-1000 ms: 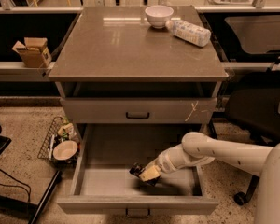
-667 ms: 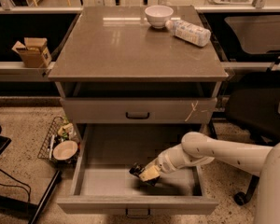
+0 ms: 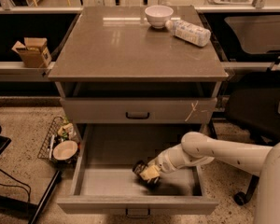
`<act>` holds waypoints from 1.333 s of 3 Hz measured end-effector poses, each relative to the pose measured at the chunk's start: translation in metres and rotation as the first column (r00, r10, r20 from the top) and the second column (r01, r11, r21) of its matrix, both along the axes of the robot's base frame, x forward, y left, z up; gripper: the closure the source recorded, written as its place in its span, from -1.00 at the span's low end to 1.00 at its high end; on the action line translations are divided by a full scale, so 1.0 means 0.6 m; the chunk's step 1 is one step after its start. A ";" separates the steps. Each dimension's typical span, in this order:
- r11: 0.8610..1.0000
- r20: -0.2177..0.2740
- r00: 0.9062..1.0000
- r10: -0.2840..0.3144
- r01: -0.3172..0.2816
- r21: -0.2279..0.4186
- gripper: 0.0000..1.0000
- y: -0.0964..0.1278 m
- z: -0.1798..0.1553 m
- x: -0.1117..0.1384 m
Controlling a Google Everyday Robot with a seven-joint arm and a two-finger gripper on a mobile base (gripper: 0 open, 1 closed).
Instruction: Place rxbar chocolate into middle drawer
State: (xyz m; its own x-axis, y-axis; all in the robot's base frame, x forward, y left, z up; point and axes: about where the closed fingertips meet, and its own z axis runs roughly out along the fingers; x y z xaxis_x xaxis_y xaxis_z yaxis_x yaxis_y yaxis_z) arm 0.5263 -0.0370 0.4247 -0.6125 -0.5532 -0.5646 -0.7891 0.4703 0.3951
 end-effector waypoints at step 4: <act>0.998 0.160 0.987 -0.023 0.032 -0.055 -1.00 -0.013 0.120 -0.065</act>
Offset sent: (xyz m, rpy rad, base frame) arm 0.0000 0.0000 0.0000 0.0000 0.0000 0.0001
